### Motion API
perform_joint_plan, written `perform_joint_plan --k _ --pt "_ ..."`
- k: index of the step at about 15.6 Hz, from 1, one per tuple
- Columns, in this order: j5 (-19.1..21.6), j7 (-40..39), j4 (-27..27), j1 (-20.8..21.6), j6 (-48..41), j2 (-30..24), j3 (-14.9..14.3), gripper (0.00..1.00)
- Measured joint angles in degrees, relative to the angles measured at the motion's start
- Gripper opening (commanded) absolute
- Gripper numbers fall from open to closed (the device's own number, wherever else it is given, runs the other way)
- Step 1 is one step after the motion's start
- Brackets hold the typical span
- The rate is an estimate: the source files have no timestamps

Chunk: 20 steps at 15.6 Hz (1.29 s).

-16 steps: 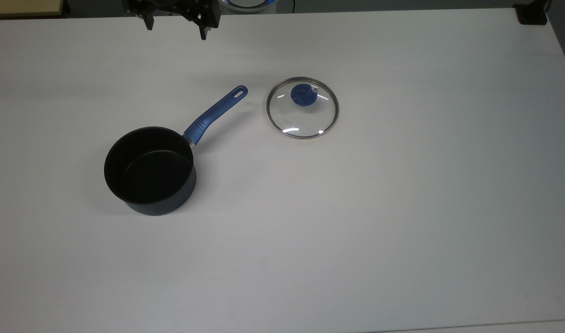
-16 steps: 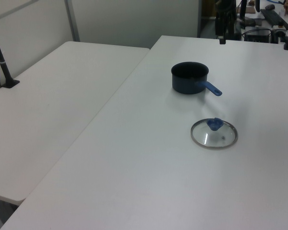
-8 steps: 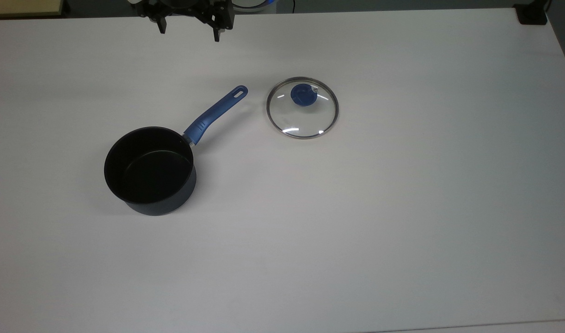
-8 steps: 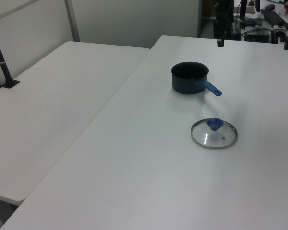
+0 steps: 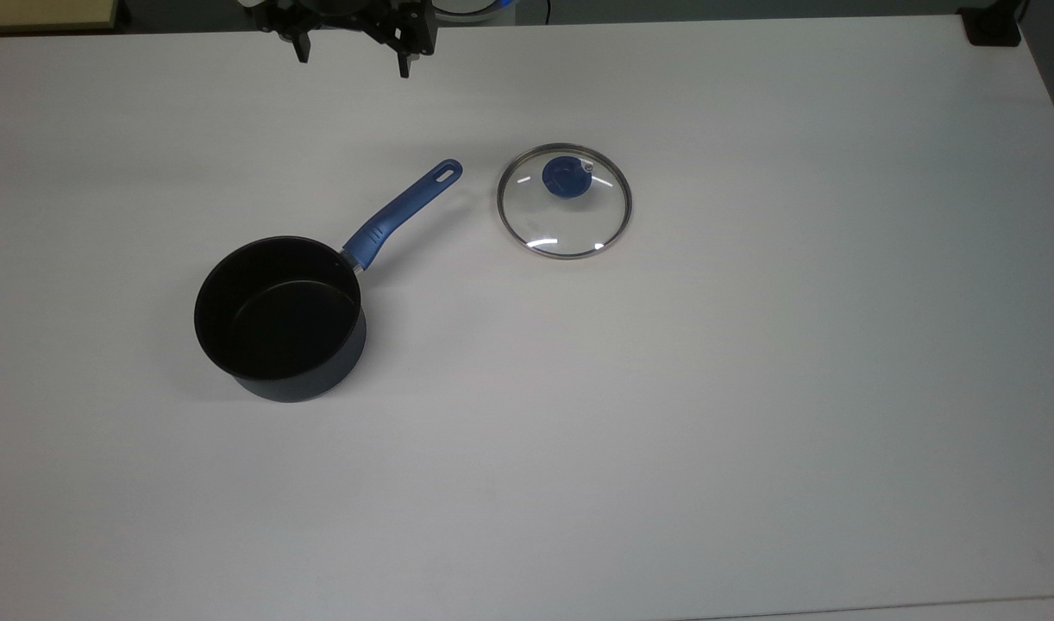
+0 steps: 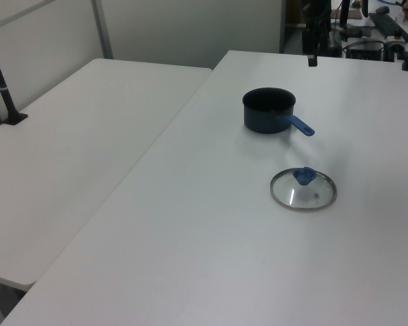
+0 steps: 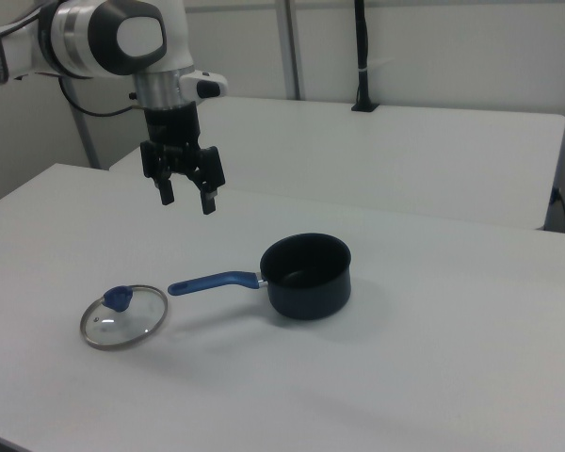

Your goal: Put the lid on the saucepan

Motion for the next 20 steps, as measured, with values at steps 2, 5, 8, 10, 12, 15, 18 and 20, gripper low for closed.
perform_joint_plan --k 2,5,8,10,12,15,18,20 --pt "0.0 0.0 0.0 0.0 -0.1 0.0 0.0 1.0" --pt "0.0 0.0 0.0 0.2 -1.8 0.0 0.0 1.0" --pt "0.0 0.0 0.0 0.4 -2.2 0.0 0.1 1.0" --pt "0.0 0.0 0.1 0.3 -2.2 0.0 0.1 1.0" --pt "0.0 0.0 0.1 0.2 -2.2 0.0 0.0 1.0" --pt "0.0 0.0 0.2 0.2 -2.2 0.0 0.0 1.0" --pt "0.0 0.0 0.2 0.1 -2.2 0.0 -0.1 1.0" --pt "0.0 0.0 0.2 0.1 -2.2 0.0 -0.3 1.0"
